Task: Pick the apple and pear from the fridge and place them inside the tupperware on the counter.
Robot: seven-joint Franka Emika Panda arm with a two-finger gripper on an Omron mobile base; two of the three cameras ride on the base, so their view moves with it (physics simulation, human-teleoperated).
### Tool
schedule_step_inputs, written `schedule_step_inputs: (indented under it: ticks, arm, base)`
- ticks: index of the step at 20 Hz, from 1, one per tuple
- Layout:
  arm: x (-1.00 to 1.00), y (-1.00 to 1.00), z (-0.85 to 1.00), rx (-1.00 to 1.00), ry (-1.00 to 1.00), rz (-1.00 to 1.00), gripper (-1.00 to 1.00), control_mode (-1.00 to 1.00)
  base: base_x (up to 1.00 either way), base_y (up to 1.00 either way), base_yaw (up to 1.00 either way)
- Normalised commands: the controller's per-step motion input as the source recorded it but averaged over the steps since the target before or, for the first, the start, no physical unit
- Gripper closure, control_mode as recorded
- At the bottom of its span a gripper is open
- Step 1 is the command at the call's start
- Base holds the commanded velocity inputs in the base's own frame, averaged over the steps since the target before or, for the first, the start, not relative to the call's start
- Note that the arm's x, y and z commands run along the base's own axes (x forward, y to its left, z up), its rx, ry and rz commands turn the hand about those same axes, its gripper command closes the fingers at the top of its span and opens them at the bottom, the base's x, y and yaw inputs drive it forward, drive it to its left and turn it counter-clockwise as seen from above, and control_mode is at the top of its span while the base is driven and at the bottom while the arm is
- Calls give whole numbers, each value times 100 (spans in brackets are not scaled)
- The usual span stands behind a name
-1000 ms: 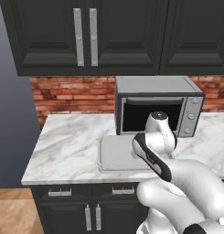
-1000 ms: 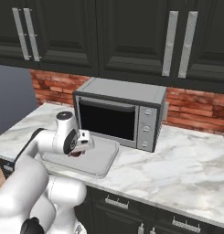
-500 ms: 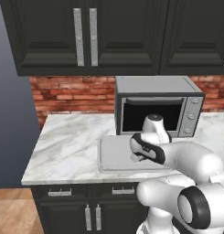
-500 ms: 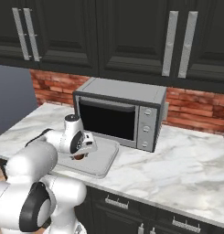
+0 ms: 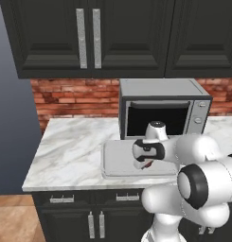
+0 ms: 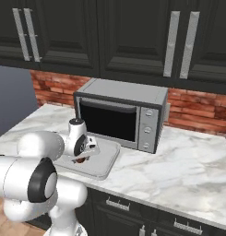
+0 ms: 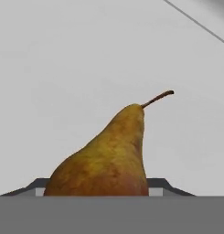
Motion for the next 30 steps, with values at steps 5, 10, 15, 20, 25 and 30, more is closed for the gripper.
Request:
schedule_step_inputs:
  ticks: [5,10,15,20,25,30]
  arm:
    - [-1,0,-8,0,0,-2,-100,-100]
    - [-16,0,25,0,0,-23,-100,-100]
    - [-19,0,47,0,1,-19,-100,-100]
    - [-41,0,45,0,2,-2,-100,-100]
    - [-57,0,55,0,2,0,-100,-100]
    - [-60,0,52,0,1,0,-100,-100]
  base:
    - [0,0,0]
    - [0,0,0]
    - [0,0,0]
    - [0,0,0]
    - [0,0,0]
    - [0,0,0]
